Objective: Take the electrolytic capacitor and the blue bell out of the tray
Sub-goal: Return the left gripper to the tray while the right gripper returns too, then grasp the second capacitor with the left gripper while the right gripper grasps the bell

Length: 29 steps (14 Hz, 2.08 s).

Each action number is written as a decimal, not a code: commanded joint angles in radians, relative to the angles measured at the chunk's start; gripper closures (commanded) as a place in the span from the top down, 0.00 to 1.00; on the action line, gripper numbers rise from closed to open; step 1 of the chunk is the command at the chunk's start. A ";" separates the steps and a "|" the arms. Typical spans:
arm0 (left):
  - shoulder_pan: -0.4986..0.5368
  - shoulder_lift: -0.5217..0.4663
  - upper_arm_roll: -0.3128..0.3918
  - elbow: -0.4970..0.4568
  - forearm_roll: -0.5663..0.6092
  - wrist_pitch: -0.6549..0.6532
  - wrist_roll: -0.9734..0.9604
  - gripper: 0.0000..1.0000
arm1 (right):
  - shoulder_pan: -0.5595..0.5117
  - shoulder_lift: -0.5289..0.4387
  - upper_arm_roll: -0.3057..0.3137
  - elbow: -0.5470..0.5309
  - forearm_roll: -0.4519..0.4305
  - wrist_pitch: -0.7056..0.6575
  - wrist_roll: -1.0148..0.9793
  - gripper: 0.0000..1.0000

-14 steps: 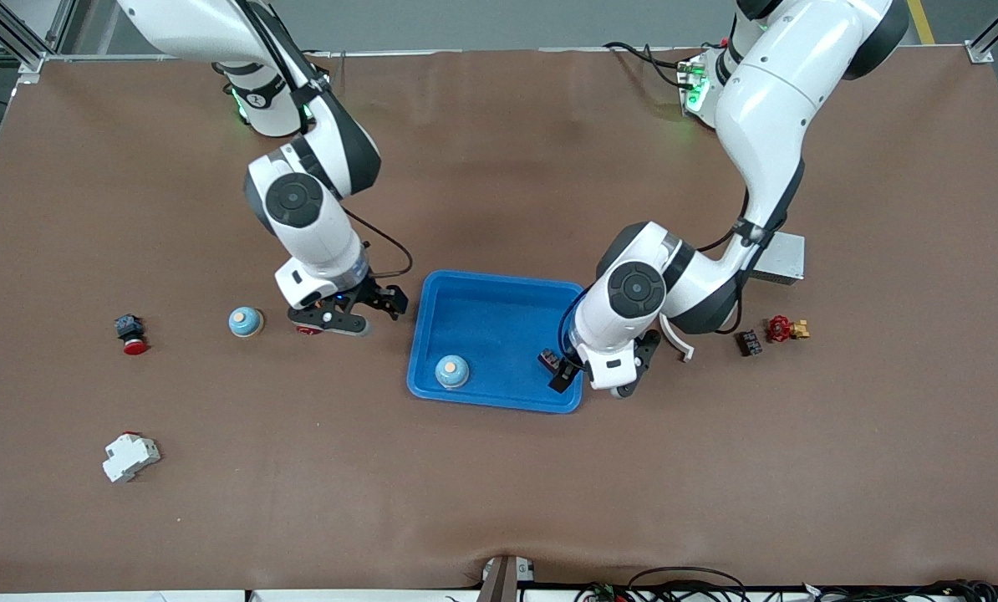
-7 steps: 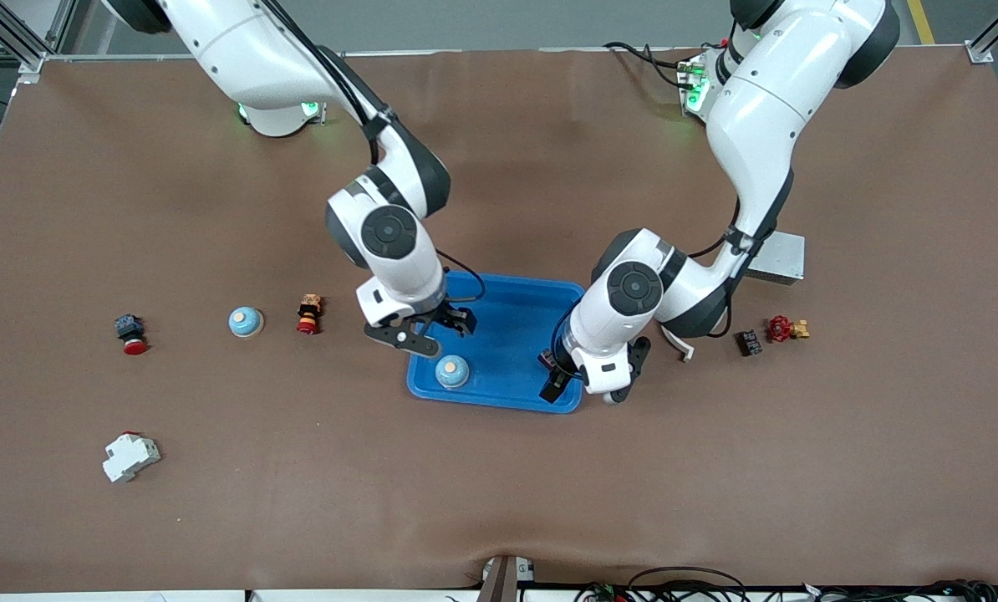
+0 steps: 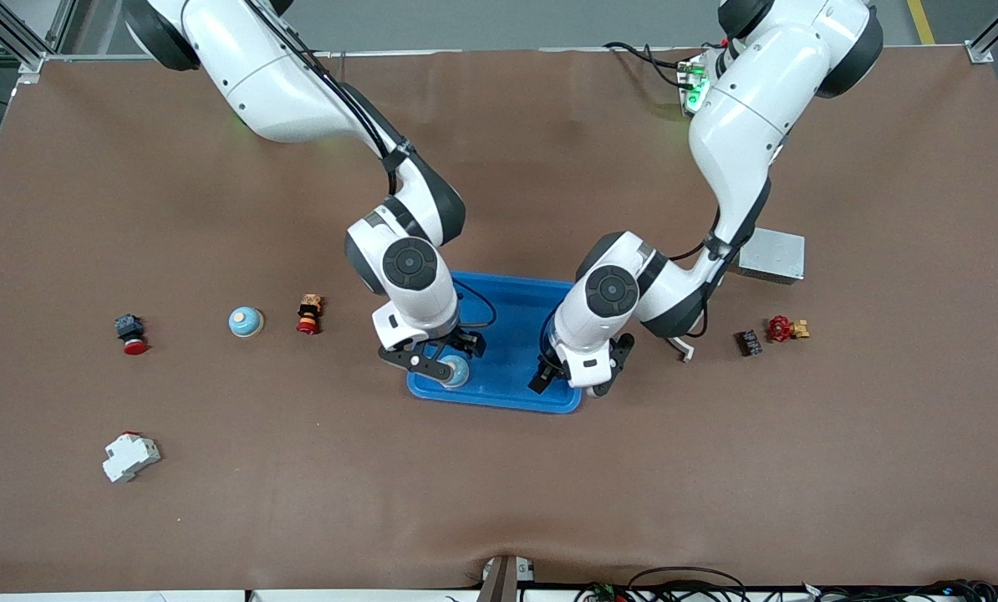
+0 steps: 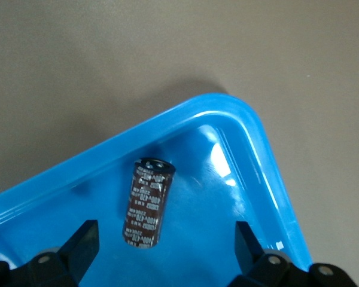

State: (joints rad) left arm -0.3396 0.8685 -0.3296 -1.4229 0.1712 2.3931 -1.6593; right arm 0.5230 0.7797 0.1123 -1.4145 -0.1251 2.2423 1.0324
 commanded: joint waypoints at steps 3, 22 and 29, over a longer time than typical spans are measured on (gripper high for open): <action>-0.021 0.024 0.035 0.013 0.031 -0.003 -0.034 1.00 | 0.023 0.116 -0.037 0.149 -0.027 -0.027 0.029 1.00; -0.035 0.037 0.044 0.016 0.030 -0.005 -0.083 0.02 | 0.052 0.167 -0.060 0.192 -0.021 -0.030 0.094 0.00; -0.019 -0.054 0.064 0.022 0.033 -0.135 -0.082 0.00 | -0.038 0.095 0.044 0.252 0.016 -0.249 0.017 0.00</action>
State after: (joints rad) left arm -0.3626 0.8741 -0.2730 -1.3960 0.1726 2.3305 -1.7116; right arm 0.5462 0.9006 0.0953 -1.1908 -0.1242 2.0755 1.0904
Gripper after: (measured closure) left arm 0.678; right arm 0.366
